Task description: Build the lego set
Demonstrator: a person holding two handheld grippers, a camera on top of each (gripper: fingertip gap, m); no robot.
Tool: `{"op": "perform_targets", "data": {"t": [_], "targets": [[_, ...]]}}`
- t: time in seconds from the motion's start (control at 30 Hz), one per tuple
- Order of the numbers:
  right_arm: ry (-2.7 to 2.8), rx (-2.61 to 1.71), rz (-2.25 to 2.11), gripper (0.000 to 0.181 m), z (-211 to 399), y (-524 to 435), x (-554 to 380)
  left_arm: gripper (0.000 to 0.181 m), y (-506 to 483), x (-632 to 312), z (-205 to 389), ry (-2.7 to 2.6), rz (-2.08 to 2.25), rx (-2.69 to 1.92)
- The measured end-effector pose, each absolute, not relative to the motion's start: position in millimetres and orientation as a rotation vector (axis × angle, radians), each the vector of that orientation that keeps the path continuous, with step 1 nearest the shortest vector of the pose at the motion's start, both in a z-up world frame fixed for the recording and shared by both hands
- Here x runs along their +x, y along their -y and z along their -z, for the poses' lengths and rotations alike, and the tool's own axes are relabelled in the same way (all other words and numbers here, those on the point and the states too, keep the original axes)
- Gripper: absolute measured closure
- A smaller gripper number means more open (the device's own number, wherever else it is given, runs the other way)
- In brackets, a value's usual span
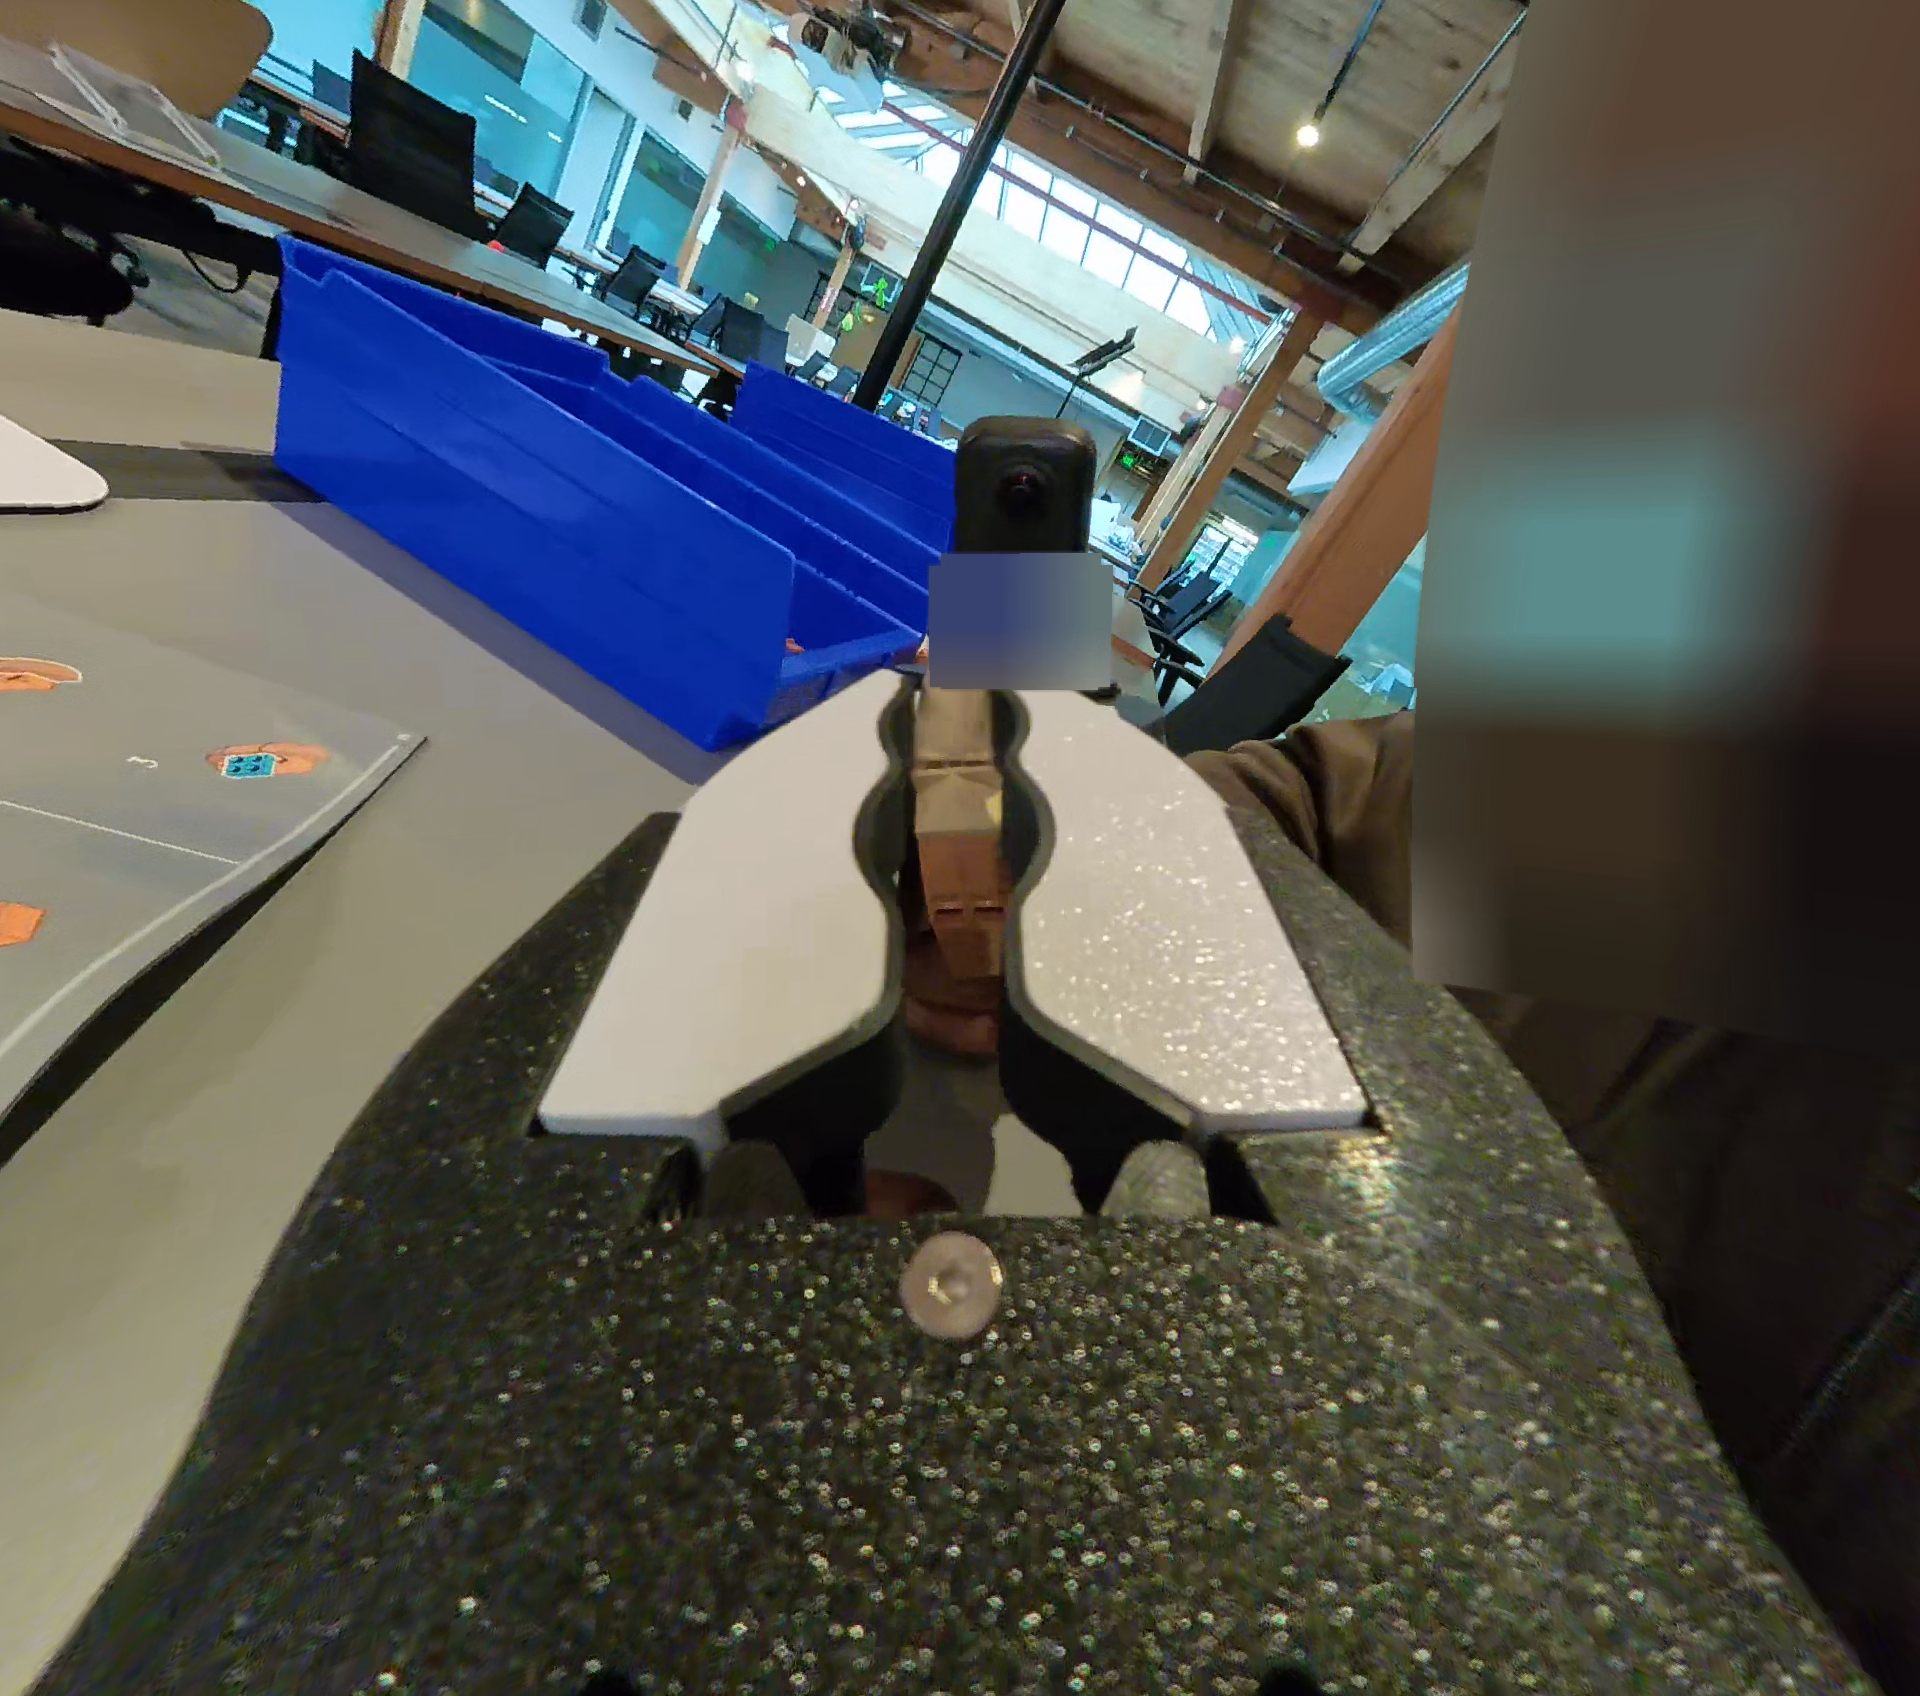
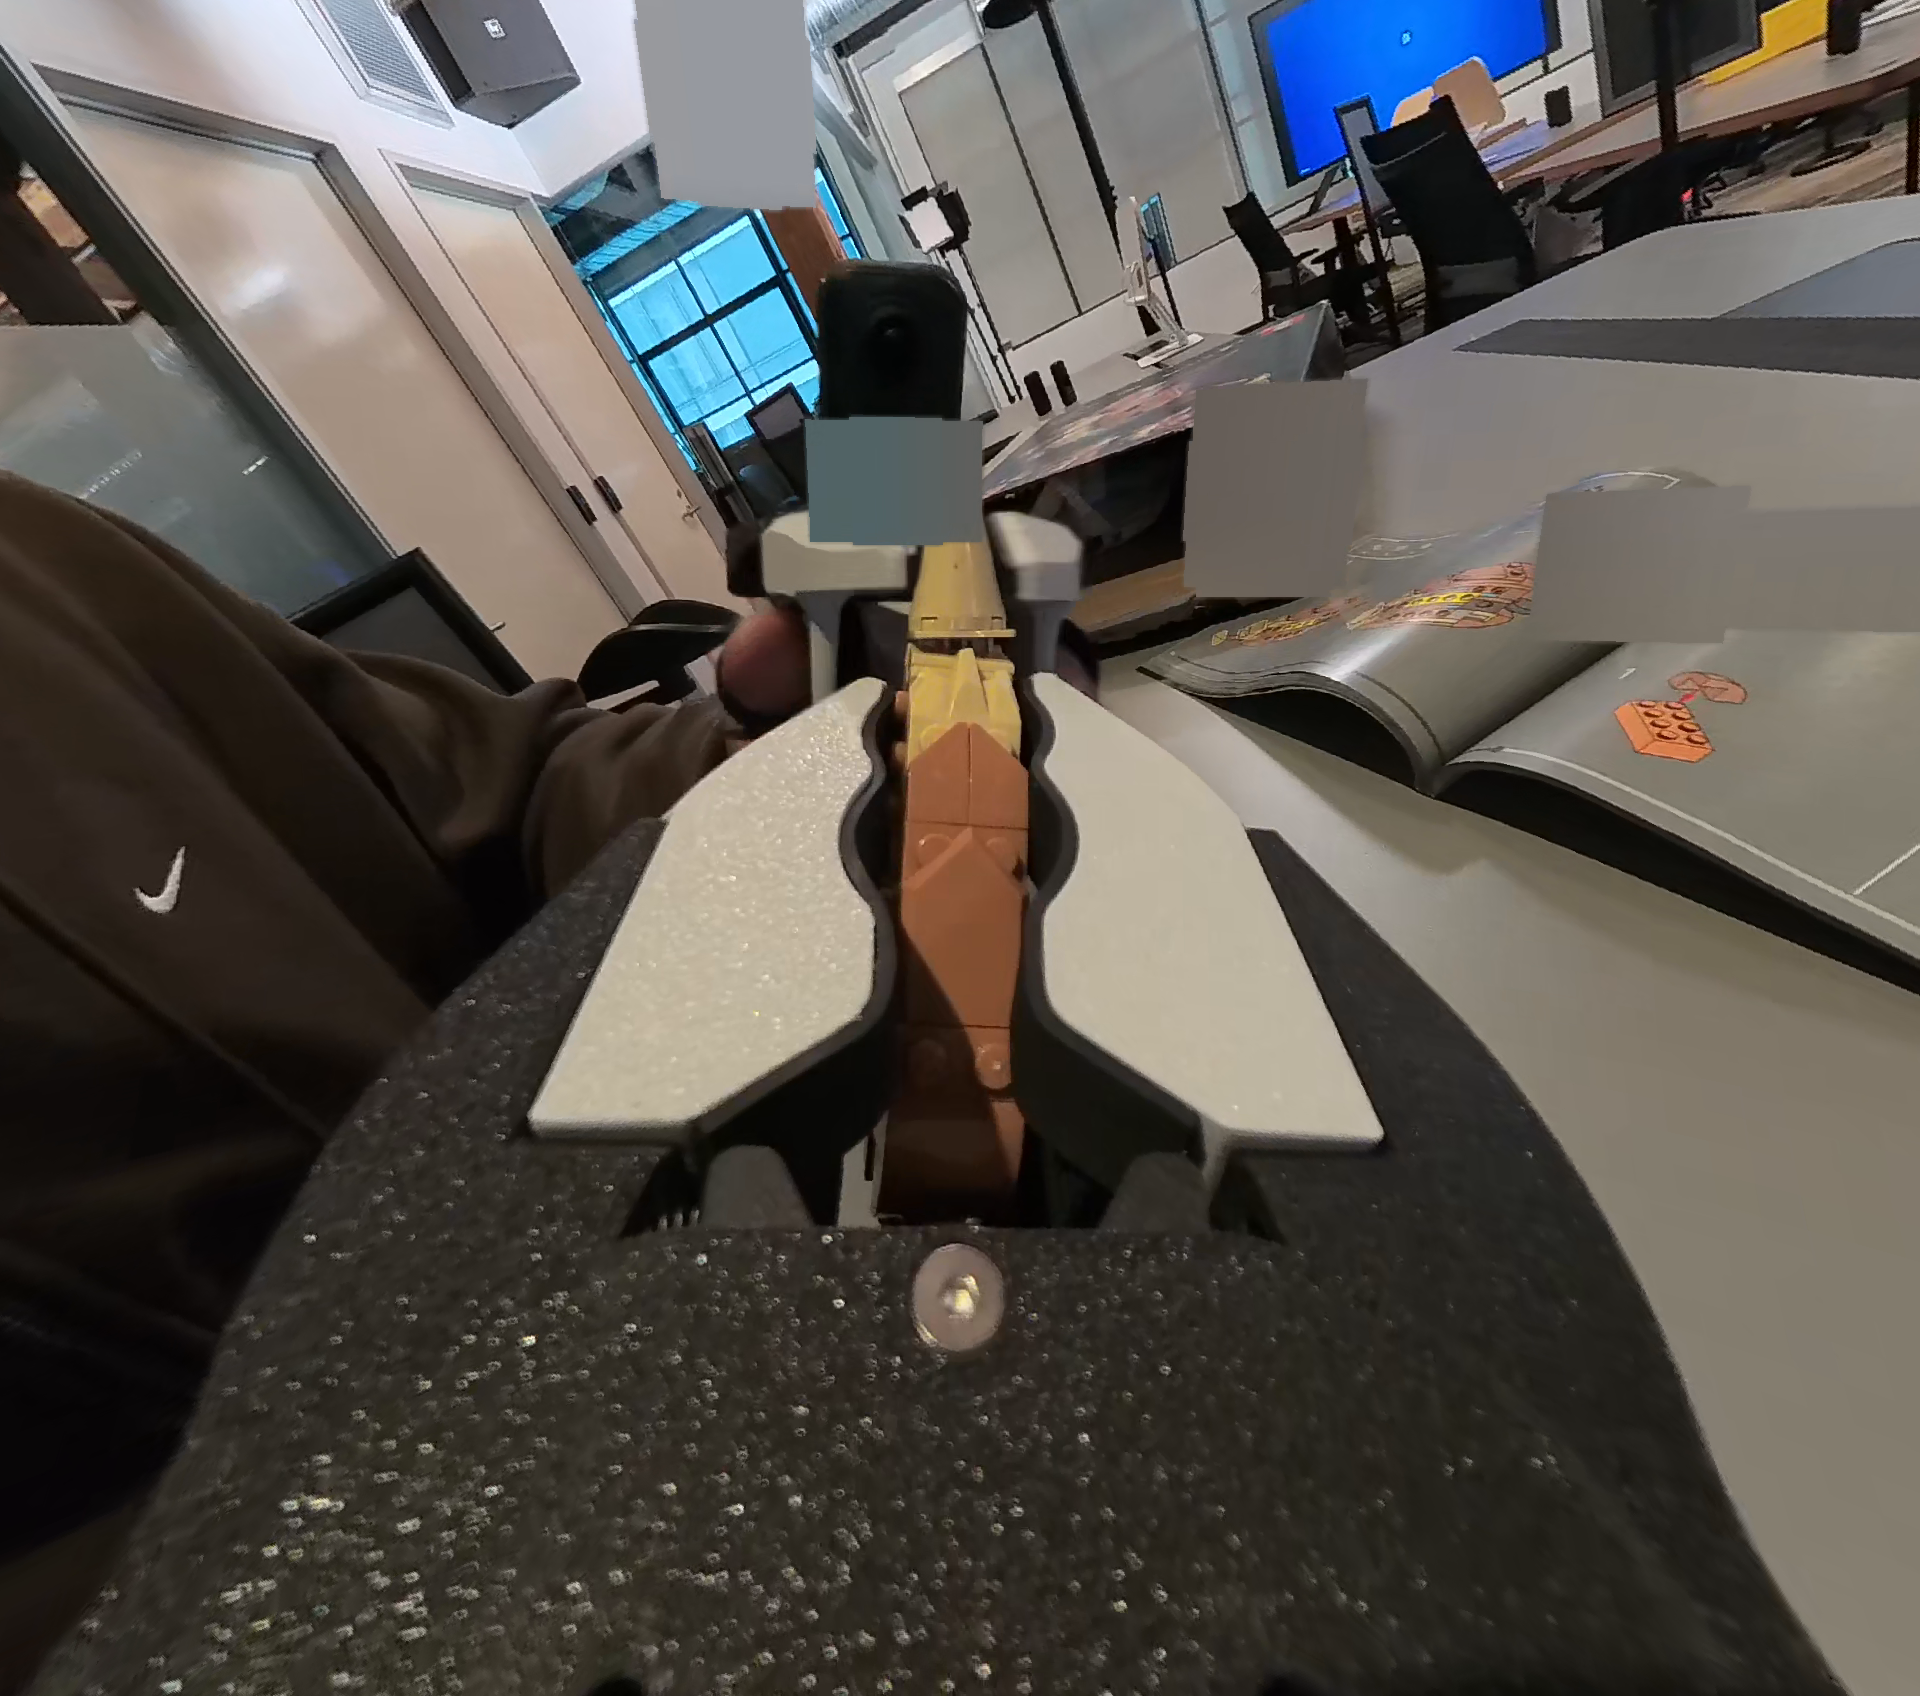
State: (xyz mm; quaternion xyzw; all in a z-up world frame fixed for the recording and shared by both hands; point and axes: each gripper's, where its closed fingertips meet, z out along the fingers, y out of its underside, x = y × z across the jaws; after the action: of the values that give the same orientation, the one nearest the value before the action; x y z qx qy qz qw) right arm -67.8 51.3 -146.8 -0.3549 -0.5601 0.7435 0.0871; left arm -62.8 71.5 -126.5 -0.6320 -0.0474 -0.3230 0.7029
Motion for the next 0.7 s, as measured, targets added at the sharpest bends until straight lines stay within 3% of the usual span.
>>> {"op": "perform_targets", "data": {"t": [0.63, 0.7], "targets": [[1.671, -1.031, -2.227, 0.161, 146.5, -51.7, -68.2, 0.167, -73.1, -60.3, 125.9, 0.202, 0.911, -1.283], [1.635, -0.992, -2.246, 0.161, 140.9, -53.9, -66.6, 0.161, -72.7, -59.9, 121.5, 0.198, 0.921, -1.266]]}}
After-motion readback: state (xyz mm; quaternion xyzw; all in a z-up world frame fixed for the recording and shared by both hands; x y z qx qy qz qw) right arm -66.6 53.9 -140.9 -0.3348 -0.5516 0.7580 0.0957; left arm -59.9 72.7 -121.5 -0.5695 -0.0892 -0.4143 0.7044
